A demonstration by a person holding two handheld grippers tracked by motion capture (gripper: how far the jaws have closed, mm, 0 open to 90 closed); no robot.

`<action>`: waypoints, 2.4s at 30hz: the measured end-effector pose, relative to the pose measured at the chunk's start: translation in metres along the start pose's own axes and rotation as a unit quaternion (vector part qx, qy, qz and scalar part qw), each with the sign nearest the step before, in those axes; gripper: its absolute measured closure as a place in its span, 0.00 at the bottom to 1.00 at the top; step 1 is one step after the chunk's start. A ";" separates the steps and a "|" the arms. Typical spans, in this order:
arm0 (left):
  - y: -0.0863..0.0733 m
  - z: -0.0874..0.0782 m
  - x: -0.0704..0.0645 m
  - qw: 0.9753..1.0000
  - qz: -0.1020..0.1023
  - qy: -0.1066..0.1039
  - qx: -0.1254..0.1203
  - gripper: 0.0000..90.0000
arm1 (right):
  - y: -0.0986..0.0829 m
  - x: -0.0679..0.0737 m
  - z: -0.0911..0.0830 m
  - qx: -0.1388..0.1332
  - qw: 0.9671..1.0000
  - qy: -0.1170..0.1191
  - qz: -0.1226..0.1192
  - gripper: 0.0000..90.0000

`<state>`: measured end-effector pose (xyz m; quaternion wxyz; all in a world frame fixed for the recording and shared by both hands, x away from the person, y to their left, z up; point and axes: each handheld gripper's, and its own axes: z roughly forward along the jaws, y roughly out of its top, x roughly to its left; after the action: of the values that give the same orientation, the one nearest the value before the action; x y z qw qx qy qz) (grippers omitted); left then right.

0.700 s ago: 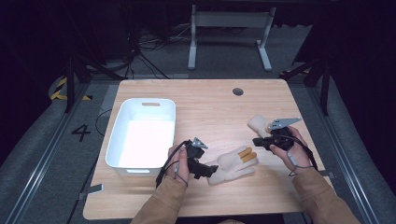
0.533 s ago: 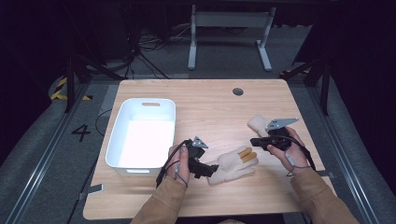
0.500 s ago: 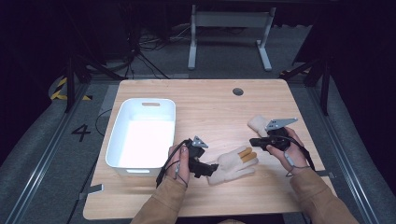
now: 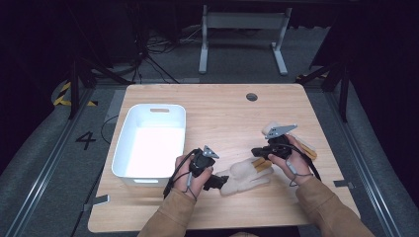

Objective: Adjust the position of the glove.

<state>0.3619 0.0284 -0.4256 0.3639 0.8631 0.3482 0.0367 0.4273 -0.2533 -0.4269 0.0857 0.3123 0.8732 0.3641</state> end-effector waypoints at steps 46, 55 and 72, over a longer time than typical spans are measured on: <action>0.017 0.002 -0.003 1.000 0.022 -0.011 0.007 0.43 | -0.024 0.000 -0.002 0.063 0.998 -0.012 0.018 1.00; 0.022 0.003 -0.002 1.000 0.025 -0.009 -0.002 0.42 | -0.030 0.003 -0.009 0.065 0.998 -0.013 0.020 1.00; 0.027 -0.003 0.005 1.000 0.010 0.003 -0.012 0.38 | -0.031 -0.003 -0.041 -0.015 0.998 -0.042 0.036 0.94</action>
<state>0.3802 0.0203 -0.4072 0.3729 0.8621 0.3399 0.0474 0.3995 -0.2959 -0.4184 0.1131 0.3575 0.8515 0.3664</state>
